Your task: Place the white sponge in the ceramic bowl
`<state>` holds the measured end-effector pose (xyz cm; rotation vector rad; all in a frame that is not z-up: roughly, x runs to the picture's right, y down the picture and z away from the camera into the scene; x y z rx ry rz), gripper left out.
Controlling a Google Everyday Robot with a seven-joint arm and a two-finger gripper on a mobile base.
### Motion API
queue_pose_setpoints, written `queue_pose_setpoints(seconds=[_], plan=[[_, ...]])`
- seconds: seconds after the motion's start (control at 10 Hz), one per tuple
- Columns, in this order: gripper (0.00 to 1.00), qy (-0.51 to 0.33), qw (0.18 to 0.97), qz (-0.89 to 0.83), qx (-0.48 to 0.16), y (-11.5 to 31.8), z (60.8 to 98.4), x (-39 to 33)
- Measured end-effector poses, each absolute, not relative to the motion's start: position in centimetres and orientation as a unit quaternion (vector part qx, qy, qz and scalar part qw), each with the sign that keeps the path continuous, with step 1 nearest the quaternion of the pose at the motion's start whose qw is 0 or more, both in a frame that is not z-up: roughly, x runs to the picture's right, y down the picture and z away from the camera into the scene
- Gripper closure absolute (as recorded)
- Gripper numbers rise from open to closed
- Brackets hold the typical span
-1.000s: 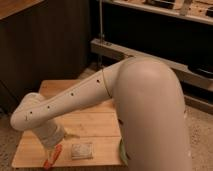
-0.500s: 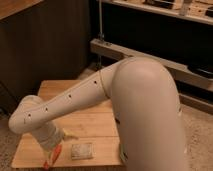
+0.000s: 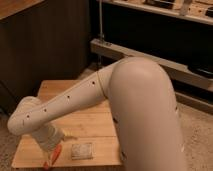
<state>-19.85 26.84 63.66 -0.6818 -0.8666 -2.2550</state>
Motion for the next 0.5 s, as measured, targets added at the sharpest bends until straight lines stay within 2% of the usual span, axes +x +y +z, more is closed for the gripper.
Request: queue_pose_setpoints(seconds=[0.5], plan=[[0.20,-0.328,0.304,-0.857,-0.257,27.03,63.59,-20.08]])
